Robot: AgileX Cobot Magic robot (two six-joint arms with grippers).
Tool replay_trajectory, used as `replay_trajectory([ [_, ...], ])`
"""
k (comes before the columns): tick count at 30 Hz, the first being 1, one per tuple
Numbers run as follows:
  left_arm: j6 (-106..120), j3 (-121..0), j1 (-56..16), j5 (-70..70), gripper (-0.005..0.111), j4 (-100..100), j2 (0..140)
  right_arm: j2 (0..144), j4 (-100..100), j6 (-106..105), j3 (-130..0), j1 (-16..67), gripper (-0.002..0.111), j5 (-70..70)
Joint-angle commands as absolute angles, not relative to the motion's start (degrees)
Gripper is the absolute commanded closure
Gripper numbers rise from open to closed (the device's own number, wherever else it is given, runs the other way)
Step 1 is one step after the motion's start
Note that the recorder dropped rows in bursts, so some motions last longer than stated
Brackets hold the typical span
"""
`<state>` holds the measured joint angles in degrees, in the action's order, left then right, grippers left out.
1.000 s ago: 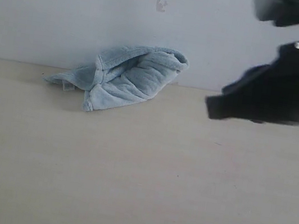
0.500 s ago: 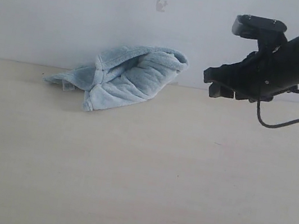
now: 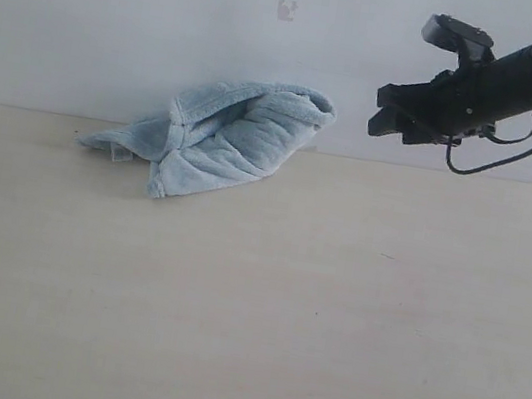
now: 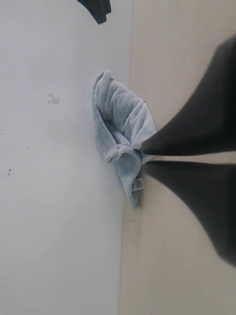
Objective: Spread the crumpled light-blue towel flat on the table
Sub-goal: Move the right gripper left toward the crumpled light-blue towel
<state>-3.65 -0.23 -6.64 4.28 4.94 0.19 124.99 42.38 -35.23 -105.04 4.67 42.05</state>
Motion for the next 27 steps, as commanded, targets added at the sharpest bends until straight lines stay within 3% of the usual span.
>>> replay_trajectory([
  [1,-3.99,0.0,-6.93,4.51,0.103,4.86,0.0,131.19,47.27,-36.01,-115.0,4.57,0.052,44.03],
  [10,-3.99,0.0,-6.93,4.41,0.103,4.86,0.0,142.58,55.45,-36.11,-129.72,4.67,0.052,45.39],
  [21,-3.99,0.0,-6.93,4.41,0.103,4.86,0.0,149.24,64.37,-36.7,-132.89,6.31,0.052,36.64],
  [27,-3.99,0.0,-6.93,4.41,0.103,4.86,0.0,152.06,65.23,-37.15,-137.1,7.64,0.068,34.96],
])
